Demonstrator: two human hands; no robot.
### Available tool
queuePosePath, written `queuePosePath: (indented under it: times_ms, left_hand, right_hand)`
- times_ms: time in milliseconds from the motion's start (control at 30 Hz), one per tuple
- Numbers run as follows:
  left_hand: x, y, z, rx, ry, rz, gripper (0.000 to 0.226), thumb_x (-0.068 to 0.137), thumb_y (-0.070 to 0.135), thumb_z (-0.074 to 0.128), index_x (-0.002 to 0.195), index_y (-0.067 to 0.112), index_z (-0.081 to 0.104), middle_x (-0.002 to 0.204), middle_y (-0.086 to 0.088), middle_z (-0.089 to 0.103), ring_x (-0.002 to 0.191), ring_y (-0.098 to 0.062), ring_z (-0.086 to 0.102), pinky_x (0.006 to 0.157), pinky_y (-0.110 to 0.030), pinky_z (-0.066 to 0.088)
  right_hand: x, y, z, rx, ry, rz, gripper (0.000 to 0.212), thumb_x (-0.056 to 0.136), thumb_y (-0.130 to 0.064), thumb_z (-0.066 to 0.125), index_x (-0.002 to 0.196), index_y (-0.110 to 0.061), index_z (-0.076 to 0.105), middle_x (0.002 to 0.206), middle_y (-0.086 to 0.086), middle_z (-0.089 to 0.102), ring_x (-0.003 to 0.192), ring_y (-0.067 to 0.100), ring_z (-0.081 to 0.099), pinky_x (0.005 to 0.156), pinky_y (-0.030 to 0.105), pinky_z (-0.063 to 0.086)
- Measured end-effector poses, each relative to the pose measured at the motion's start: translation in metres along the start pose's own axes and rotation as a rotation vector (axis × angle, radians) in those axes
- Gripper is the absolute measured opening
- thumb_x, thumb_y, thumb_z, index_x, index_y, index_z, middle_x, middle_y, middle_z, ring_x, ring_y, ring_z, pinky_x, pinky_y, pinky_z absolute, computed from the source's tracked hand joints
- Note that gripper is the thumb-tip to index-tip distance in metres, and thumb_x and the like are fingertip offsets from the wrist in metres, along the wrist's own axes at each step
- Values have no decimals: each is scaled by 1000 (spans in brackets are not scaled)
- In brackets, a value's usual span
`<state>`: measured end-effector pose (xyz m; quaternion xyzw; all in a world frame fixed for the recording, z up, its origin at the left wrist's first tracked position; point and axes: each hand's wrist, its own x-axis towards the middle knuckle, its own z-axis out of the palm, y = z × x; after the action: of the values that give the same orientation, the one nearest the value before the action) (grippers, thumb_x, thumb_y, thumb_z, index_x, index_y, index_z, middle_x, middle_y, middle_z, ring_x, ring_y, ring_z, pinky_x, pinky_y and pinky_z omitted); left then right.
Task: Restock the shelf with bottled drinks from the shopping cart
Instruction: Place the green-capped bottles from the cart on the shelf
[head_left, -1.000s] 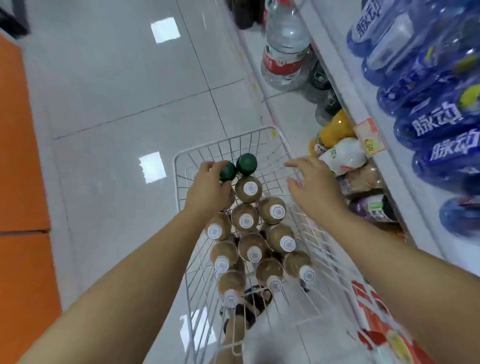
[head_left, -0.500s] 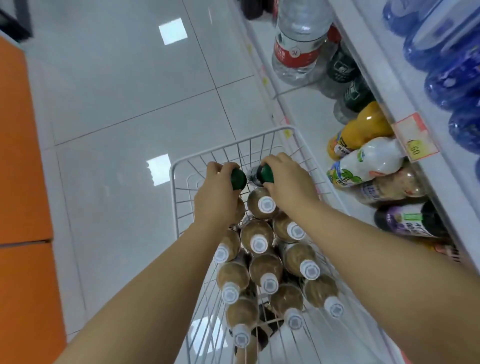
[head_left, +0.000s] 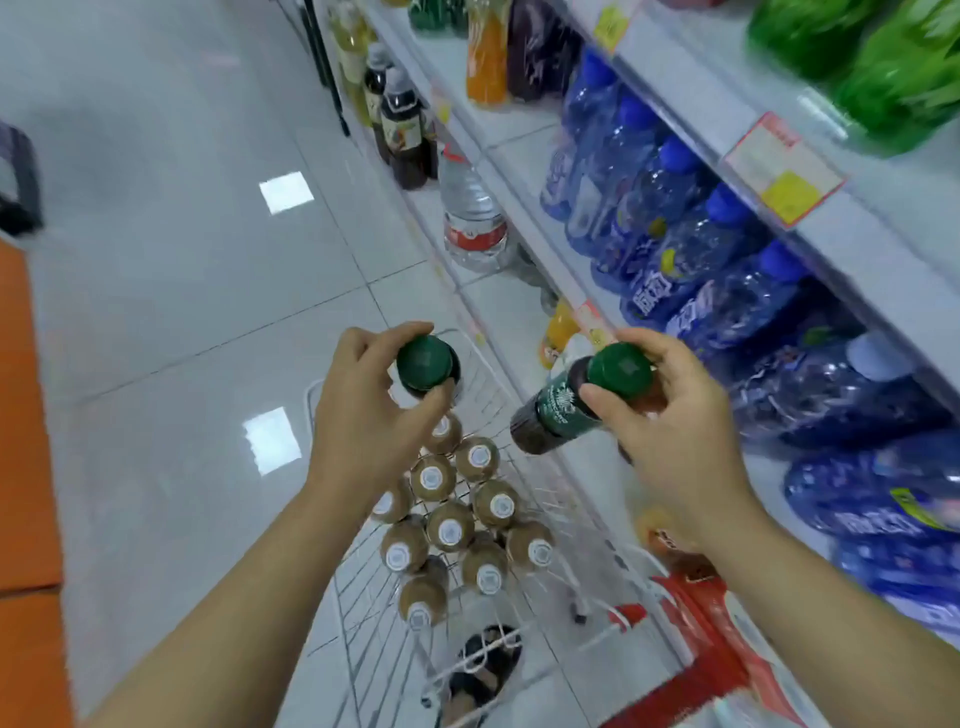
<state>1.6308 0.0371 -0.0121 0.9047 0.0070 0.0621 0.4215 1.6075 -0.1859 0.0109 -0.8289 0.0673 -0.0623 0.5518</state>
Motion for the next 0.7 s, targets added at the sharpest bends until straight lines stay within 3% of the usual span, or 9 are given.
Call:
queuePosePath:
  times_ms: [133, 300, 400, 533, 700]
  left_hand:
    - [-37, 108, -27, -242, -6, 146, 47, 72, 27, 73, 113, 41, 54, 101, 2, 52, 96, -3, 51, 89, -17, 43]
    - [-84, 244, -55, -658, -83, 284, 44, 73, 36, 68, 113, 45, 51, 114, 6, 59, 102, 0, 59, 85, -14, 48]
    - [-112, 322, -66, -789, -136, 460, 41, 75, 43, 62, 114, 50, 50, 113, 11, 61, 104, -3, 61, 84, -15, 48]
    - [-149, 415, -75, -935, -154, 671, 40, 77, 38, 61, 116, 44, 51, 112, 3, 61, 102, -11, 61, 86, -22, 47]
    - [-199, 503, -73, -1038, -175, 943, 39, 83, 32, 59, 120, 37, 48, 111, 1, 55, 101, -18, 57, 85, -27, 46]
  right_hand:
    - [-48, -64, -82, -47, 146, -41, 42, 72, -20, 77, 99, -45, 56, 101, -9, 65, 87, 2, 62, 76, 19, 50]
    - [-119, -154, -184, -2, 376, -192, 37, 75, -19, 73, 99, -42, 57, 96, -18, 64, 83, -7, 61, 71, 3, 44]
    - [-163, -204, -239, 29, 520, -279, 32, 71, -35, 69, 100, -42, 59, 94, -22, 65, 83, -9, 60, 70, 2, 43]
    - [-221, -252, -301, 17, 759, -416, 30, 78, -30, 71, 99, -45, 57, 89, -35, 61, 82, -12, 58, 69, 1, 41]
    - [-288, -285, -362, -19, 1098, -574, 25, 81, -35, 61, 103, -46, 56, 94, -26, 60, 83, -6, 58, 71, 6, 44]
